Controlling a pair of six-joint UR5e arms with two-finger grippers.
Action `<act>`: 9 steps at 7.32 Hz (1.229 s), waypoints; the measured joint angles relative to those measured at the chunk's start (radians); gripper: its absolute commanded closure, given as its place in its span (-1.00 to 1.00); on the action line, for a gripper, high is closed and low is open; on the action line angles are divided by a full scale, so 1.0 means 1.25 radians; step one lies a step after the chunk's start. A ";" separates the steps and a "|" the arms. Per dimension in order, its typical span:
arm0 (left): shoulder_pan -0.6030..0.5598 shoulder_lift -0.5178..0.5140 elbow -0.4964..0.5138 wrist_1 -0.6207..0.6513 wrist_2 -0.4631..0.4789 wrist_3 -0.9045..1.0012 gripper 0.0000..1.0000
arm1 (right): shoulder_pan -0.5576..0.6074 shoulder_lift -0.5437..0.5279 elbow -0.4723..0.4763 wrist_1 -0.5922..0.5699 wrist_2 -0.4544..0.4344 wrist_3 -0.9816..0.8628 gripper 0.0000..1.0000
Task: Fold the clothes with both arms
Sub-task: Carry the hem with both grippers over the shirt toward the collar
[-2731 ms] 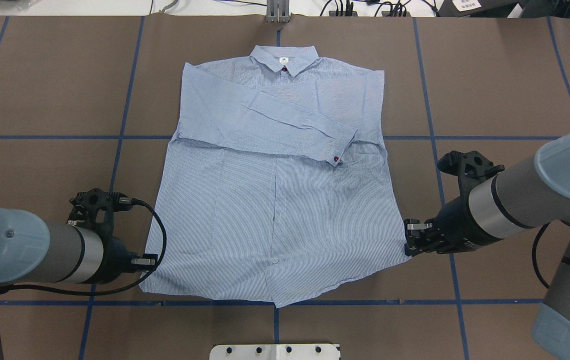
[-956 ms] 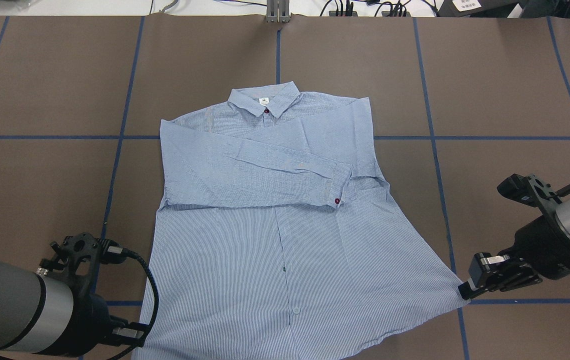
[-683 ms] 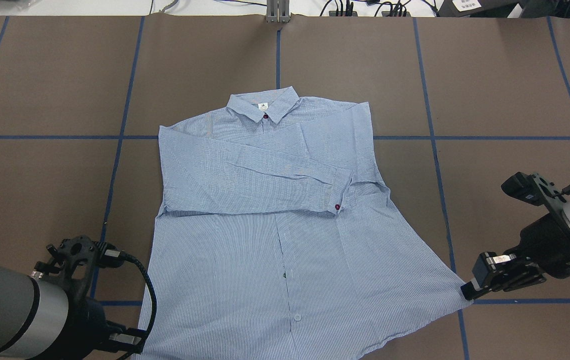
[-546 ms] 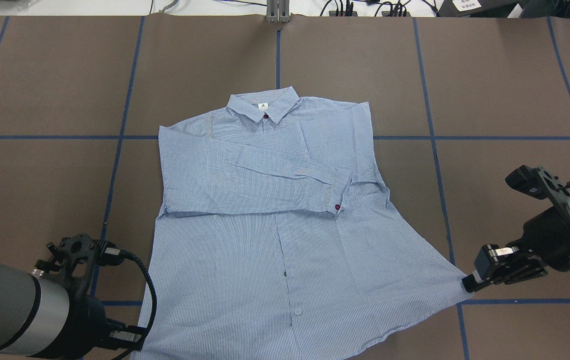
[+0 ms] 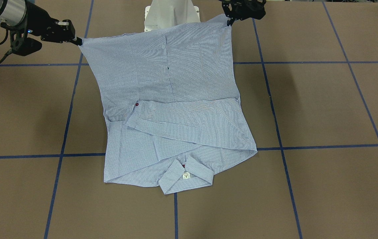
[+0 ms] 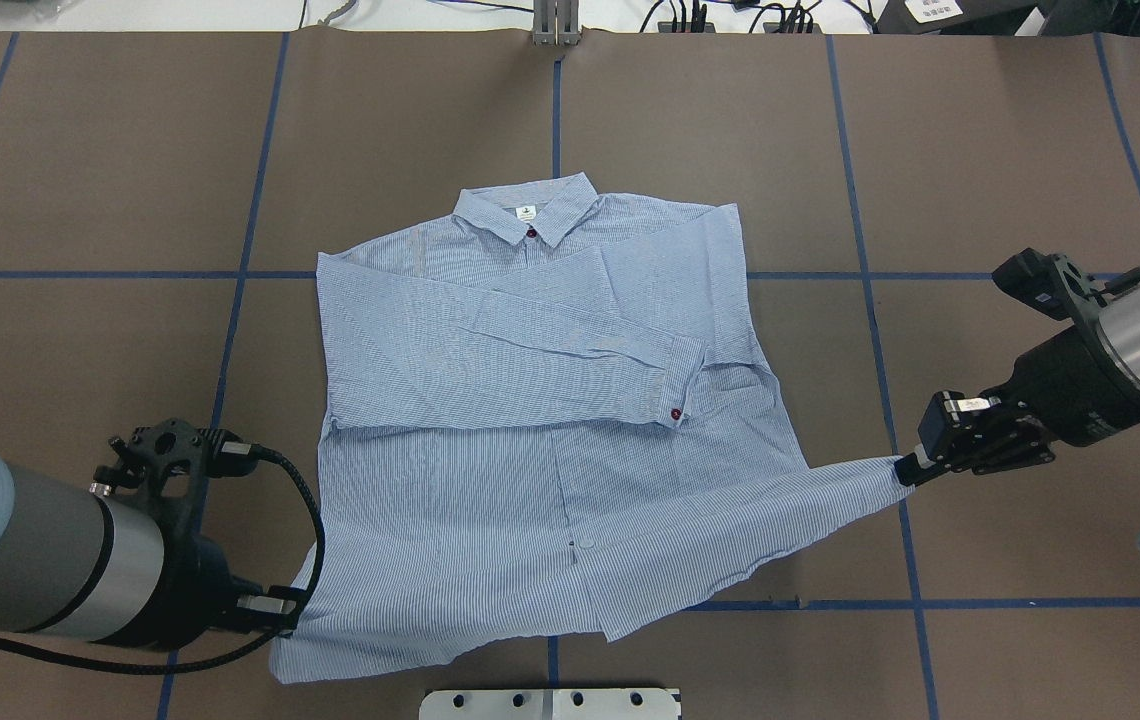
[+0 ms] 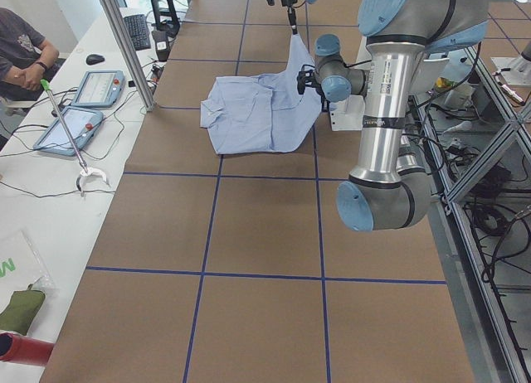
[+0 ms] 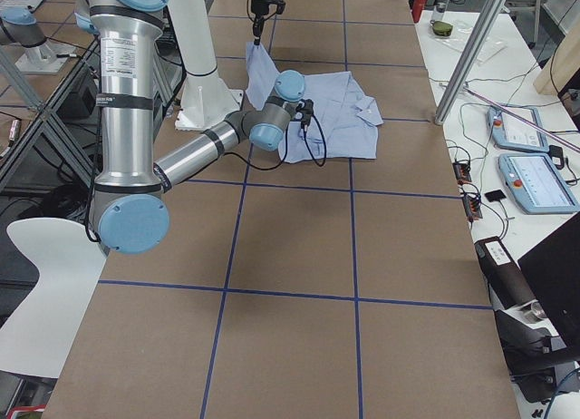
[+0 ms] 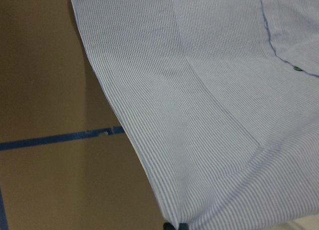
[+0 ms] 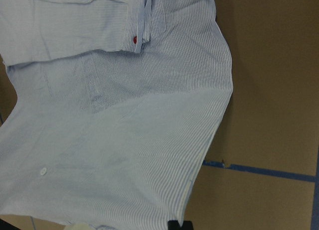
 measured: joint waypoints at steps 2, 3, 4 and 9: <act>-0.086 -0.019 0.037 0.001 -0.018 0.065 1.00 | 0.022 0.066 -0.068 -0.002 -0.005 0.000 1.00; -0.122 -0.035 0.062 0.000 -0.029 0.082 1.00 | 0.037 0.098 -0.097 -0.004 -0.009 0.000 1.00; -0.152 -0.062 0.094 0.000 -0.035 0.089 1.00 | 0.054 0.132 -0.127 -0.006 -0.014 0.000 1.00; -0.299 -0.177 0.264 -0.002 -0.070 0.193 1.00 | 0.102 0.285 -0.278 -0.009 -0.056 0.000 1.00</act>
